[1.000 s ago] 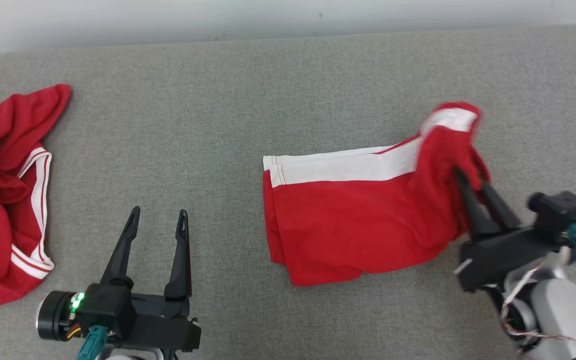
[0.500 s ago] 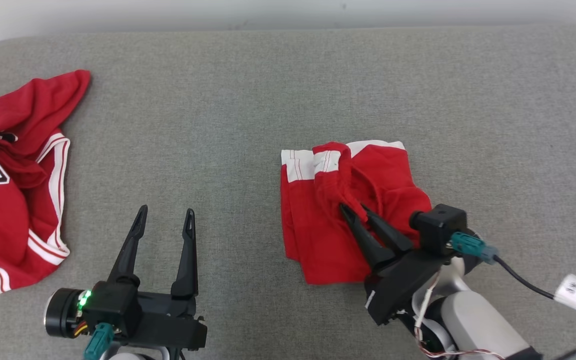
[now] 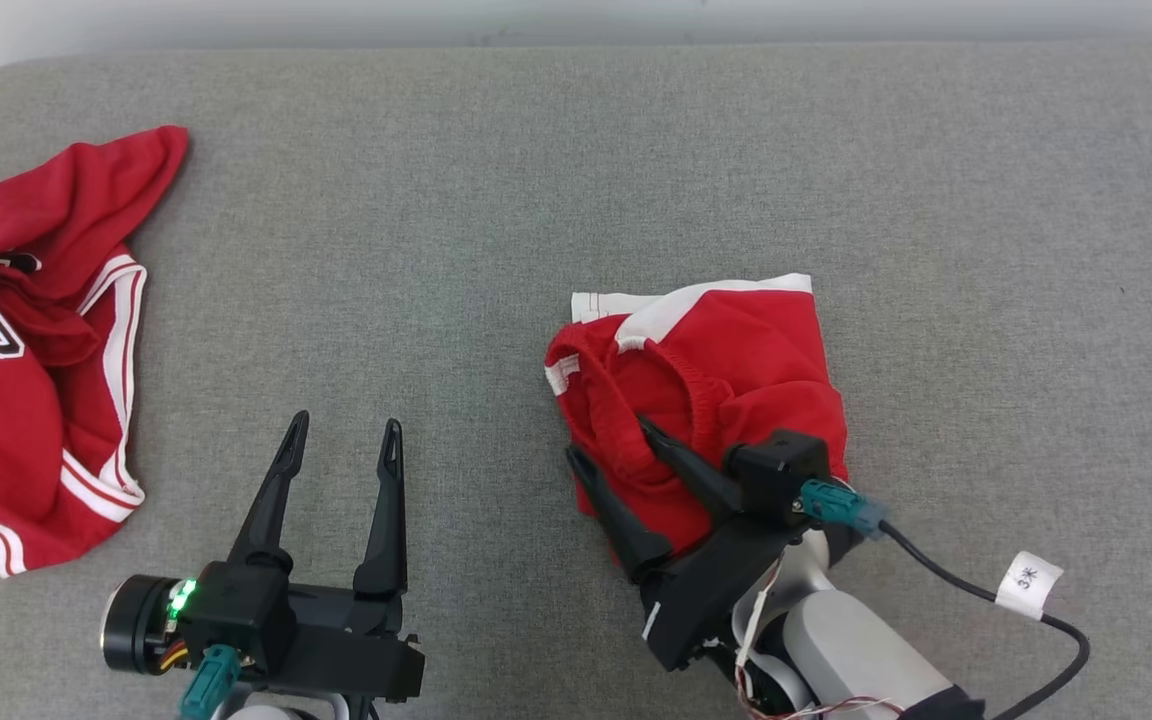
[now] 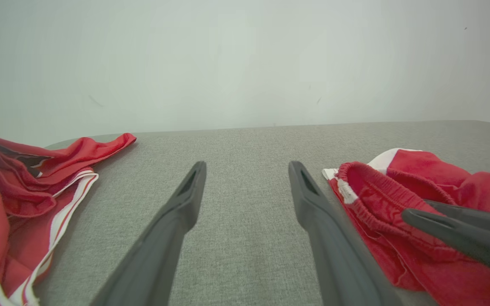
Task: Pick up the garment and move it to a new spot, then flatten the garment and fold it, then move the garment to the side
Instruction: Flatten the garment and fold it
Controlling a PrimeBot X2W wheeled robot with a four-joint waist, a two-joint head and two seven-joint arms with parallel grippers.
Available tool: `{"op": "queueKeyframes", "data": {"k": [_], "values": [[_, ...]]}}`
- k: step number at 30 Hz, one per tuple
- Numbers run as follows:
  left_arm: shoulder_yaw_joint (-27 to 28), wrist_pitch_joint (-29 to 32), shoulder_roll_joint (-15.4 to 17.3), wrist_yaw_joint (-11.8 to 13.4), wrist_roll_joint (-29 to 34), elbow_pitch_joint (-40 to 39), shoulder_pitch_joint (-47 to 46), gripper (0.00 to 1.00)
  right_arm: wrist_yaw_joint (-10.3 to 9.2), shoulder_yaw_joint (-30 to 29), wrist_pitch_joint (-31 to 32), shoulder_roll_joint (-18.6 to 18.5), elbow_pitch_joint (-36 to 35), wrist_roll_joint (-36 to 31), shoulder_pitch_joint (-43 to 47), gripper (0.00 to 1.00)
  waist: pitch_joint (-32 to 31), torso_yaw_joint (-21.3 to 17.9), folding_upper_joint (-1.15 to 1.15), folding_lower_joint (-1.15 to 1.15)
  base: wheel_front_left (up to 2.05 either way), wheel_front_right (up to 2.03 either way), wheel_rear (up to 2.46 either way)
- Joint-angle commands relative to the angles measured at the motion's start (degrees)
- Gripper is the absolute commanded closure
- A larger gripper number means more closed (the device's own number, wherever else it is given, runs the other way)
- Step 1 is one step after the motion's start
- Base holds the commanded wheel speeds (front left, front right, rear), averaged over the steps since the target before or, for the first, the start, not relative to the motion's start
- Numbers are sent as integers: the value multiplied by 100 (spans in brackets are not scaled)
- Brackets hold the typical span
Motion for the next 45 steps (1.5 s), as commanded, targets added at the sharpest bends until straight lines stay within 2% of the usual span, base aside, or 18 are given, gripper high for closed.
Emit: {"op": "queueKeyframes", "data": {"k": [1,6,11,17,26,30,35,45], "values": [[2,-23,17,3,-20,21,-48,0,-4,33,-45,39,-12,16,-41,0,-5,-4,0,0,0,0,0],[24,-22,56,37,-47,34,6,0,-4,91,-408,-64,-438,68,-55,0,-69,-37,0,0,0,0,0],[82,-5,127,66,-67,37,94,0,-4,-201,-725,-309,-1145,148,162,0,-200,-111,0,0,0,0,0],[141,21,218,109,-103,-18,170,0,-4,-1048,-824,-566,-1710,-153,538,0,-374,-215,0,0,0,0,0],[224,76,366,197,-122,-119,327,0,-4,-2516,-623,-771,-2040,-760,1261,0,-640,-332,0,0,0,0,0],[260,105,428,247,-141,-150,439,0,-4,-2964,-517,-863,-2119,-992,1621,0,-784,-381,0,0,0,0,0],[305,122,506,295,-174,-195,571,0,-4,-3085,-374,-975,-2240,-1154,2005,0,-919,-428,0,0,0,0,0],[376,150,592,353,-207,-235,712,0,-4,-3118,-182,-910,-2472,-1213,2503,0,-1030,-450,0,0,0,0,0]]}}
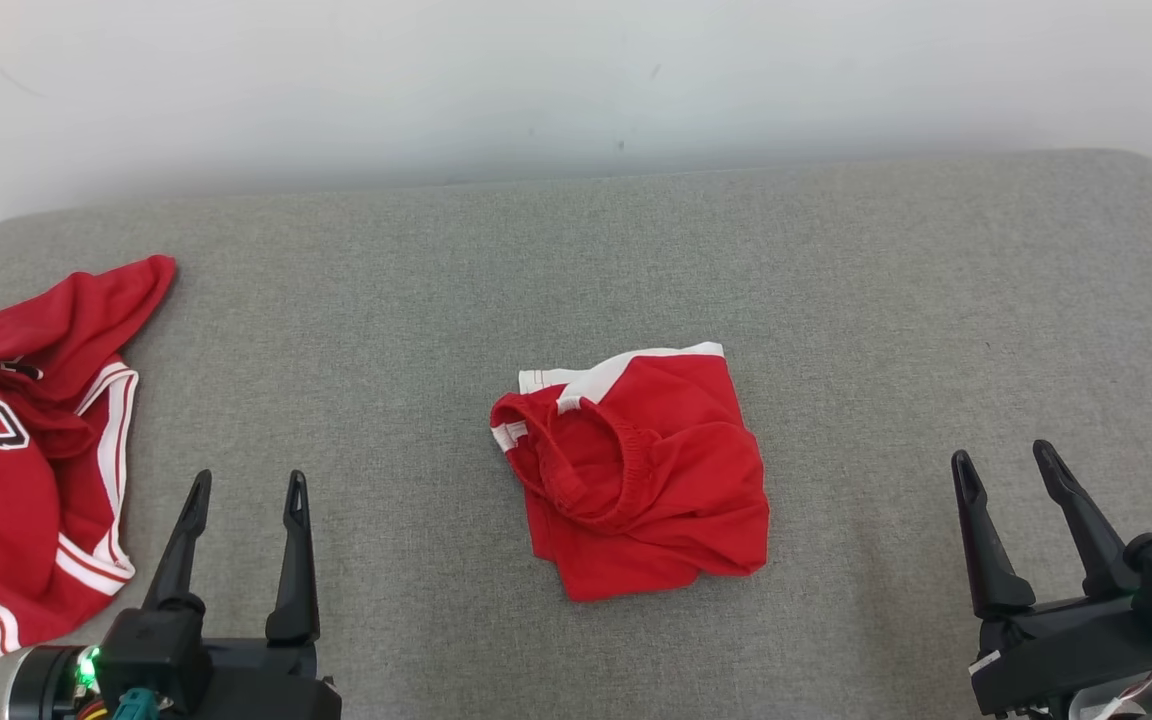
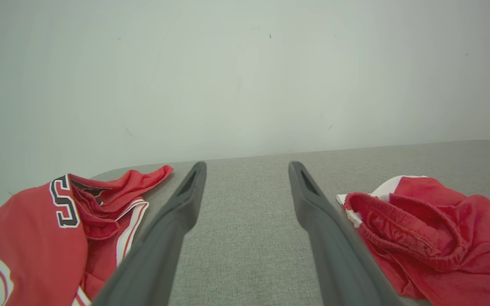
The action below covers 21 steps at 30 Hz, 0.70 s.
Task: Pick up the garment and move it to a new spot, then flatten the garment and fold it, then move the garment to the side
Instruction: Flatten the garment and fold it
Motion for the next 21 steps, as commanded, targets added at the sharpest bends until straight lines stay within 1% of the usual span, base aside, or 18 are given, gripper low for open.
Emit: {"op": "queueKeyframes", "data": {"k": [1,8,14,15,16,17,21], "values": [[22,12,45,35,-6,-17,101,0,-4,-3,13,19,-45,-39,52,0,3,-7,0,1,0,0,0],[-9,47,53,54,8,-69,59,0,-4,1,61,39,-96,-33,48,0,56,14,0,1,0,0,0],[-36,22,32,59,14,-73,14,0,-4,42,85,-43,-66,19,-77,0,120,95,0,1,0,0,0],[-40,17,27,59,13,-76,3,0,-4,61,104,-52,-52,51,-106,50,137,112,0,1,0,0,0],[-42,13,22,60,14,-82,-13,0,-4,103,121,-73,-39,70,-144,70,160,128,0,1,0,0,0],[-45,7,17,62,16,-82,-28,0,-4,160,145,-99,-19,86,-187,100,181,144,0,1,0,0,0],[-73,-14,-21,61,37,-95,-105,0,-4,552,186,-197,81,212,-499,100,322,228,0,1,0,0,0]]}}
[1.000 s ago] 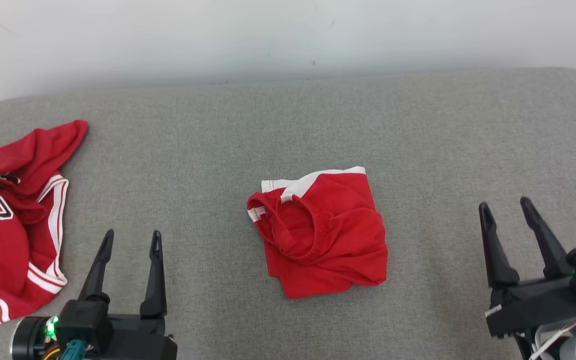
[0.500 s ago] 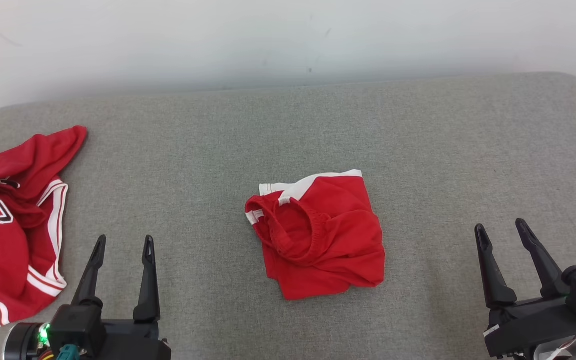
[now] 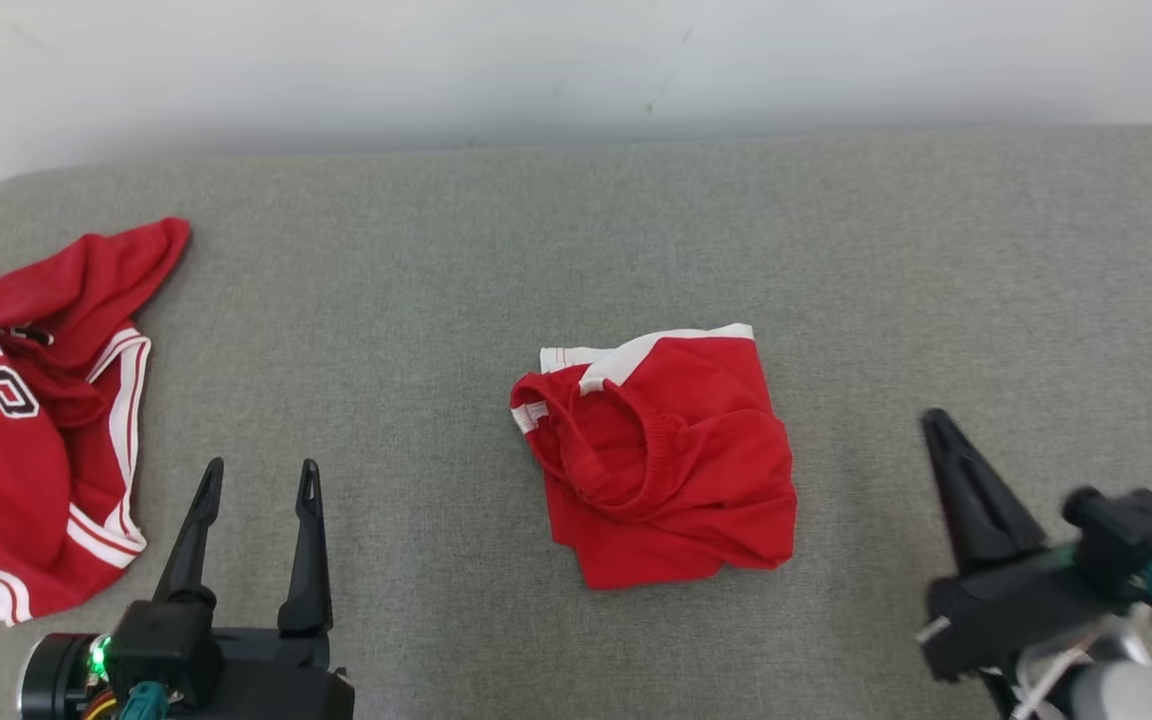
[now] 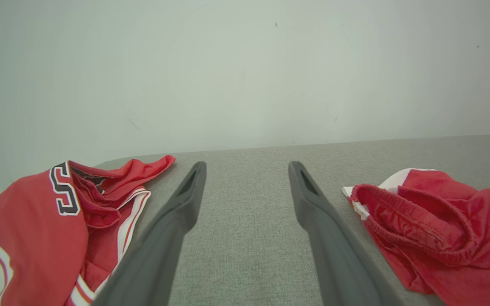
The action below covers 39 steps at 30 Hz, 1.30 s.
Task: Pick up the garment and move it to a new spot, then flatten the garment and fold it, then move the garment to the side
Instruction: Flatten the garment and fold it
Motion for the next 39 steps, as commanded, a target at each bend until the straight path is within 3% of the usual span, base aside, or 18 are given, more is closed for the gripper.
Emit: {"op": "queueKeyframes", "data": {"k": [1,12,20,39], "values": [[-9,-37,-11,17,36,-5,-67,0,-4,158,-6,-46,62,63,-169,100,108,79,0,0,0,0,0],[-115,-153,-196,-54,35,146,-282,0,-4,1804,-305,3,1486,627,-1465,100,453,426,0,0,0,0,0],[-141,-221,-282,-85,15,244,-374,0,-4,2277,-657,123,2844,928,-2079,100,628,609,0,0,0,0,0],[-170,-293,-356,-137,-35,405,-472,0,0,3768,-975,567,3646,1668,-2597,100,661,618,0,0,0,0,0]]}}
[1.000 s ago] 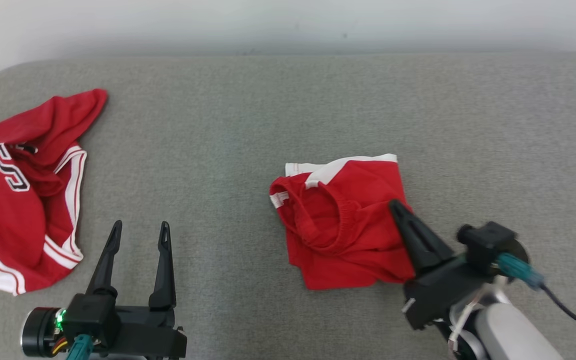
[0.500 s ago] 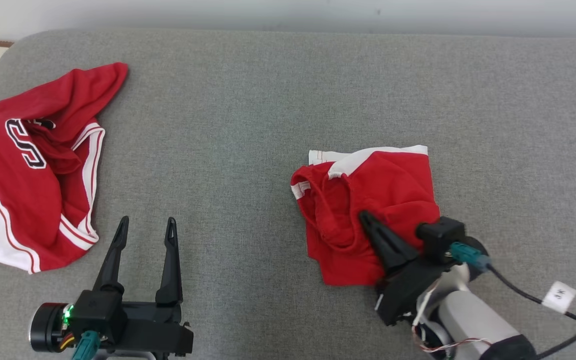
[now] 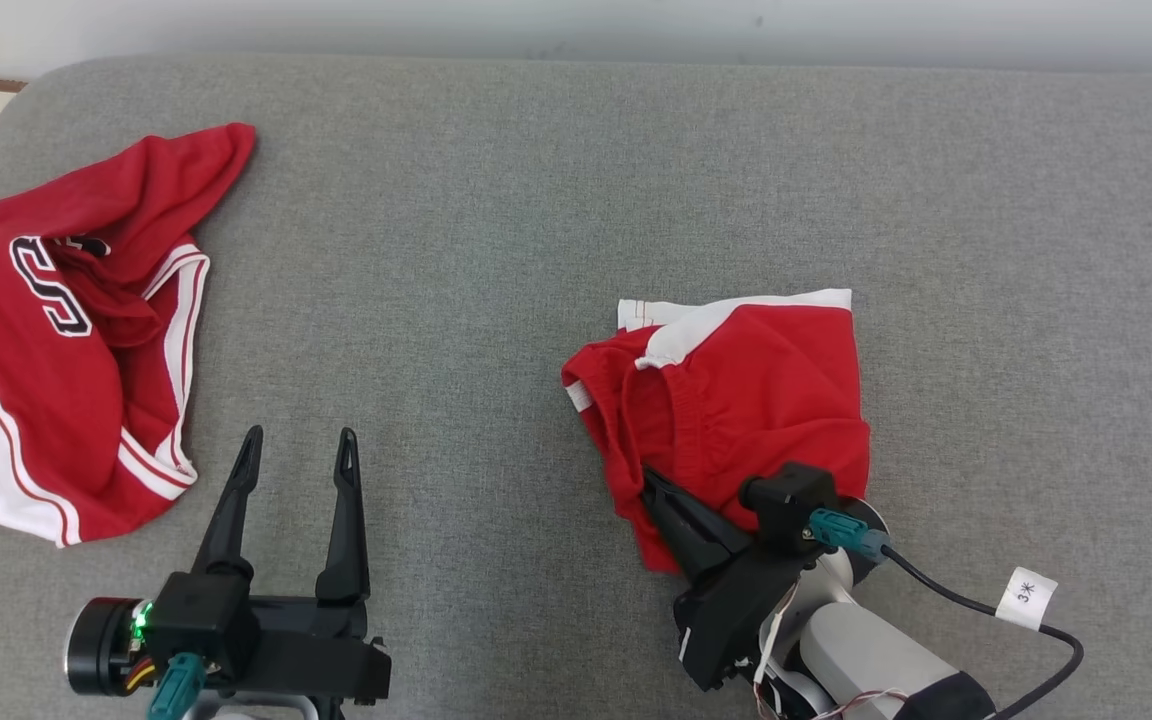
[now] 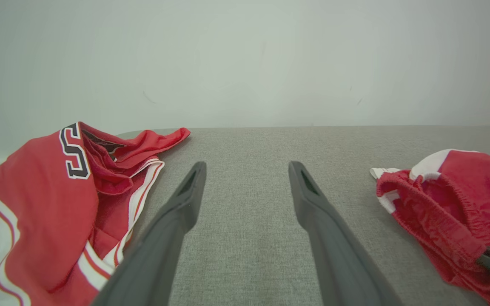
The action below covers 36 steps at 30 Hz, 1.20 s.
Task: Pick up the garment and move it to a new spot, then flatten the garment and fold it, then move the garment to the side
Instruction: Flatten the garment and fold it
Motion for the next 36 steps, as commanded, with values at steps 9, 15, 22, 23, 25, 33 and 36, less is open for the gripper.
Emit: {"op": "queueKeyframes", "data": {"k": [9,15,22,23,25,33,36], "values": [[80,-33,90,74,-34,5,140,0,3,-328,-260,-108,-855,31,154,100,-168,-171,0,-1,0,0,0],[136,39,209,127,-31,-68,193,0,3,-1186,-170,-345,-1923,-210,753,100,-326,-393,0,-1,0,0,0],[164,93,314,173,-5,-211,241,0,3,-2754,99,-343,-2795,-753,1418,100,-495,-606,0,-1,0,0,0],[169,97,329,173,-6,-213,237,0,3,-2942,127,-330,-2860,-821,1487,100,-518,-625,0,-1,0,0,0],[172,106,341,174,-10,-217,238,0,3,-3112,160,-314,-2927,-877,1552,100,-537,-639,0,-1,0,0,0],[202,91,393,184,-49,-246,284,0,3,-3978,444,-225,-3281,-1293,2103,0,-703,-736,0,-1,0,0,0],[203,85,419,182,-63,-244,329,0,3,-4105,524,-243,-3388,-1415,2337,0,-784,-760,0,-1,0,0,0]]}}
